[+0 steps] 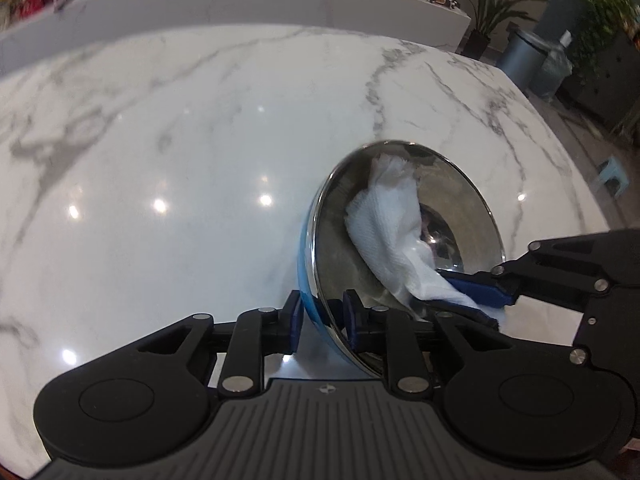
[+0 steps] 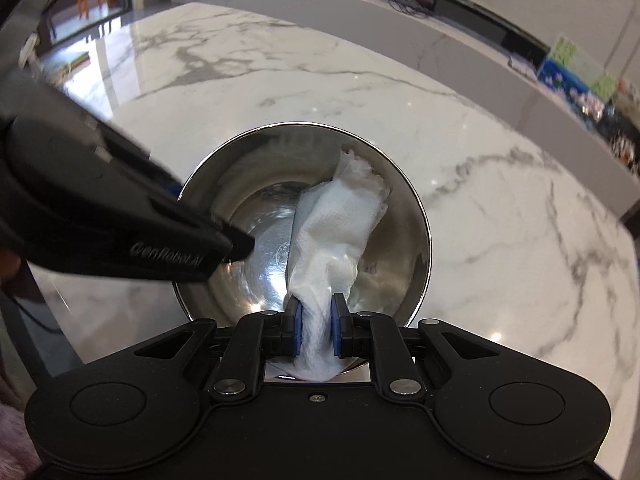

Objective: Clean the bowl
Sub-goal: 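Tilt the bowl with the left gripper while the right gripper wipes its inside with the cloth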

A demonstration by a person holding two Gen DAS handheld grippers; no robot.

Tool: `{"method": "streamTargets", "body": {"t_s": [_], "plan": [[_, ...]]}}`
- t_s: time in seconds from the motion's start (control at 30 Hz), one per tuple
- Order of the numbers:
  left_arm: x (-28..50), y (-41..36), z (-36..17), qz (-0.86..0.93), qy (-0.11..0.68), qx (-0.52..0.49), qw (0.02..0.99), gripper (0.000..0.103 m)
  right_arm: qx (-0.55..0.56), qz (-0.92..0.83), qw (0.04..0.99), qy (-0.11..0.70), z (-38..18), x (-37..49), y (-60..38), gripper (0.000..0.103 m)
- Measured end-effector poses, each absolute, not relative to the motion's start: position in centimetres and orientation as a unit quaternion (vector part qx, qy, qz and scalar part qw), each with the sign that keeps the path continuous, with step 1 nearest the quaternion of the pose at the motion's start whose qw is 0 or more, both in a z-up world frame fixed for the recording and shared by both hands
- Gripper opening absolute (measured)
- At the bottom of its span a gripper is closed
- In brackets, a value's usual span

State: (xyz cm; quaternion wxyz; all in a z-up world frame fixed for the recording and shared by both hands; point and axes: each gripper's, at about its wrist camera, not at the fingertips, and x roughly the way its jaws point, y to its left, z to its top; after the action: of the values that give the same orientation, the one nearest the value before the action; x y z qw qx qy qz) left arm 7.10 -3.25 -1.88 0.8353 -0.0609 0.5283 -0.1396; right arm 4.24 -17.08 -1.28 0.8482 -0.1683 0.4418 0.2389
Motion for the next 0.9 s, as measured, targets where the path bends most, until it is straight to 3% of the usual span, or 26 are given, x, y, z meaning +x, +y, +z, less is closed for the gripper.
{"method": "streamTargets", "body": {"t_s": [0.2, 0.4, 0.9], "plan": [[7.4, -2.5, -2.6, -0.148, 0.538, -0.114, 0.822, 0.024, -0.059, 0.25, 0.844, 0.47, -1.4, 5.2, -19.6, 0.012], [7.7, -2.8, -2.3, -0.152, 0.536, -0.098, 0.825, 0.022, -0.004, 0.252, 0.839, 0.482, -1.5, 5.3, -20.8, 0.012], [7.6, -4.7, -1.0, -0.147, 0.527, -0.002, 0.837, 0.019, -0.239, 0.235, 0.842, 0.423, -1.3, 3.1, -17.2, 0.012]]}}
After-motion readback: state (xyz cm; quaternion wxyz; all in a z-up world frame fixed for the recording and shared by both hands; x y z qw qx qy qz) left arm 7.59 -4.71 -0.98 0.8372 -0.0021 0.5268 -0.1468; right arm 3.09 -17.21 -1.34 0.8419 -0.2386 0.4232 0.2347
